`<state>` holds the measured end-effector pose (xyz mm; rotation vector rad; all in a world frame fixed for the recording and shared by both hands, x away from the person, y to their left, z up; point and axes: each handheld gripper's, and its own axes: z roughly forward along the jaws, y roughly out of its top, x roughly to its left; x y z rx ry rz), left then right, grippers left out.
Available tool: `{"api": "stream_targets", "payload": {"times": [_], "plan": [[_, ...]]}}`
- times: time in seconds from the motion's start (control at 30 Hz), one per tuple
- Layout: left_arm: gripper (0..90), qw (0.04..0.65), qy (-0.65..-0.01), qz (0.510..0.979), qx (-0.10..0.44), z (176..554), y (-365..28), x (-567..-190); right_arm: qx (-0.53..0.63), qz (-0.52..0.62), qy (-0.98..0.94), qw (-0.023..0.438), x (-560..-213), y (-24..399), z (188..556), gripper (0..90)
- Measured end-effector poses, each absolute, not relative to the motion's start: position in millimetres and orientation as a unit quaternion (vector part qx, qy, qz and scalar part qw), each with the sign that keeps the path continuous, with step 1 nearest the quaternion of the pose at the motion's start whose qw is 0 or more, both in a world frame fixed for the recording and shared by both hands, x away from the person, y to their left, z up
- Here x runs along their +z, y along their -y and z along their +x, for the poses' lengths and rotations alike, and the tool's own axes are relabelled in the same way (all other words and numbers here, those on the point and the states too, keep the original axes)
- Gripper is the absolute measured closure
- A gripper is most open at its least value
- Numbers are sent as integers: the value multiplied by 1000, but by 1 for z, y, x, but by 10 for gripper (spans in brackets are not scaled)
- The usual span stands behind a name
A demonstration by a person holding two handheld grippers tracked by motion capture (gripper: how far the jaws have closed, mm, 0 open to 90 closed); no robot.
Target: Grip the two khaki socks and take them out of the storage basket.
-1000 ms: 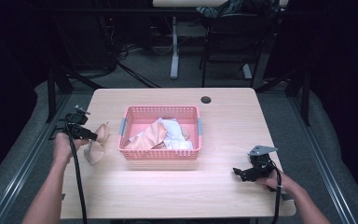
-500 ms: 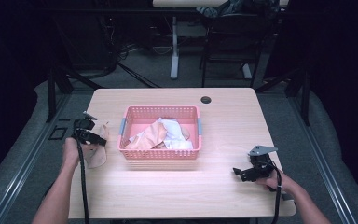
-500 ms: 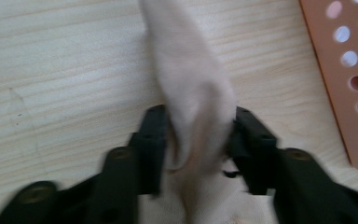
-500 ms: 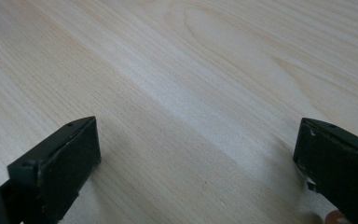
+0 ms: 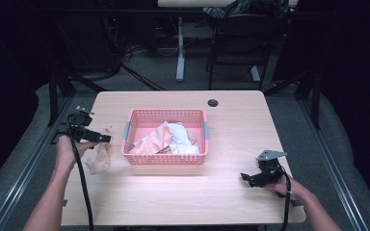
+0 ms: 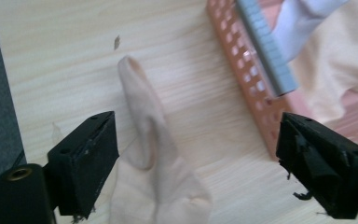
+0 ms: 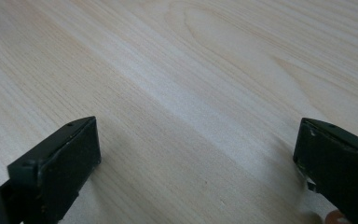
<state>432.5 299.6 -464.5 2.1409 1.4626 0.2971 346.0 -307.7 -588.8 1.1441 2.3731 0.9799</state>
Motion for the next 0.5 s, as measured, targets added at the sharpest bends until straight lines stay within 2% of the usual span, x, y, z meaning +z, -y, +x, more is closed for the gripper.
{"api": "stream_targets", "payload": {"times": [0.13, 0.5], "plan": [[59, 273, -518, 803, 114, 430, -282, -453, 344, 401, -833, 165, -589, 308, 346, 0], [37, 281, -474, 828, 108, 440, -232, -454, 344, 402, -833, 165, -589, 308, 346, 0]]}}
